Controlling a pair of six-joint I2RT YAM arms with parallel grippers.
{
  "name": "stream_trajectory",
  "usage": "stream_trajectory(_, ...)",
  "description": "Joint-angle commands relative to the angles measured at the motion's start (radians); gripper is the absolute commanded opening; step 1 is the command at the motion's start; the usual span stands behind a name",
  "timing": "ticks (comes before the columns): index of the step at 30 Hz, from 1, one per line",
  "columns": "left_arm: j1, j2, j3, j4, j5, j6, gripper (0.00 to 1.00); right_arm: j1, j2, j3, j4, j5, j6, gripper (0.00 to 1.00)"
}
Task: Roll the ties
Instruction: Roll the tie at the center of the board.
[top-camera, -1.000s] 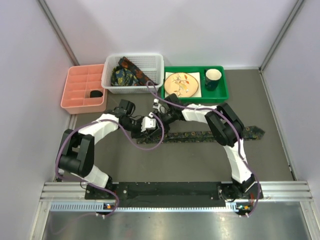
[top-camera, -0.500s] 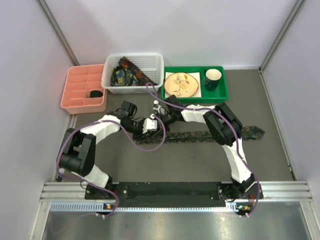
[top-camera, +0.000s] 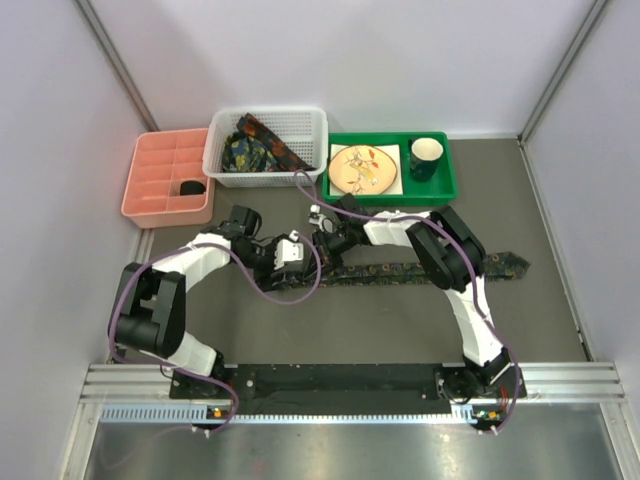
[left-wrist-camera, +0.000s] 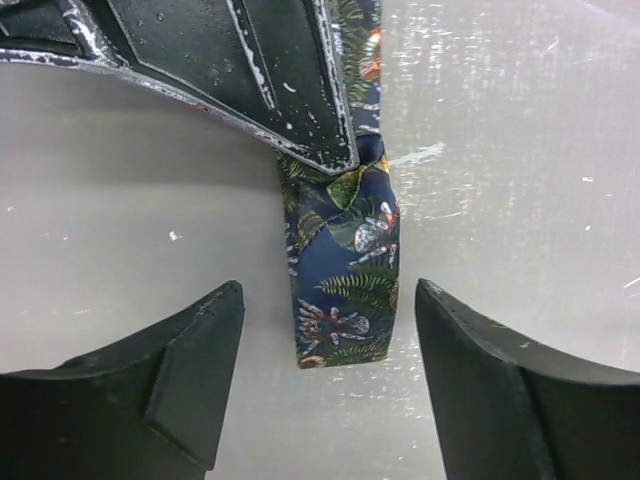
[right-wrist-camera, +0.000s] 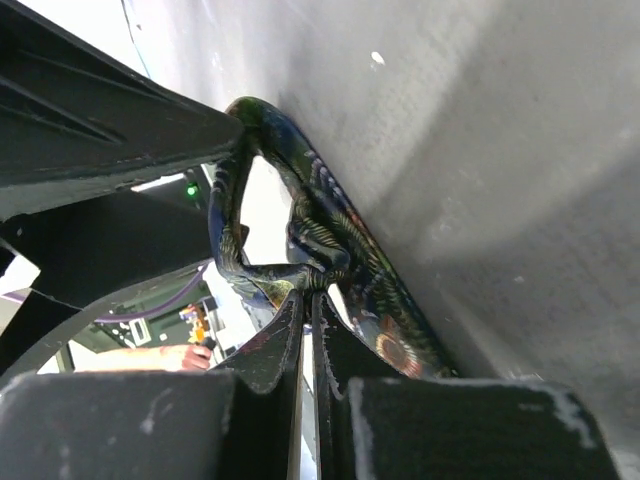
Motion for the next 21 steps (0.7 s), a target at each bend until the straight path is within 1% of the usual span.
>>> stream_trajectory(1,-0.016,-0.006,-0.010,0.003,0.035,0.015,0.75,-0.004,0.008,-0.020,0.043,-0.002,-0.011,0.00)
stream_trajectory(3,-0.044,0.009,-0.001,0.015,0.038,-0.005,0.72,-0.002,0.009,-0.028,0.067,-0.010,0.001,0.00)
stream_trajectory(4,-0.052,0.014,0.002,0.022,0.043,-0.014,0.67,-0.002,0.008,-0.034,0.072,-0.010,0.009,0.00)
stream_trajectory(6,-0.066,0.026,0.004,0.038,0.044,-0.037,0.61,-0.002,0.008,-0.035,0.078,-0.014,0.018,0.00)
stream_trajectory(7,-0.069,0.029,0.008,0.044,0.046,-0.040,0.52,-0.004,0.008,-0.035,0.083,-0.016,0.020,0.00)
stream_trajectory(10,-0.075,0.047,0.020,0.026,0.044,-0.033,0.38,-0.008,-0.001,-0.047,0.112,-0.028,0.041,0.00)
stream_trajectory(12,-0.076,0.055,0.025,0.020,0.052,-0.028,0.36,-0.011,-0.008,-0.052,0.120,-0.036,0.055,0.01)
stream_trajectory(14,-0.079,0.050,0.028,0.024,0.053,-0.027,0.35,-0.010,-0.011,-0.052,0.133,-0.056,0.066,0.07)
stream_trajectory(15,-0.084,0.050,0.028,0.029,0.052,-0.033,0.35,-0.010,-0.015,-0.052,0.138,-0.060,0.083,0.08)
stream_trajectory(18,-0.092,0.046,0.036,0.038,0.052,-0.053,0.35,-0.013,-0.031,-0.052,0.138,-0.067,0.081,0.08)
stream_trajectory(21,-0.093,0.046,0.042,0.050,0.050,-0.074,0.36,-0.017,-0.031,-0.035,0.091,-0.056,0.046,0.09)
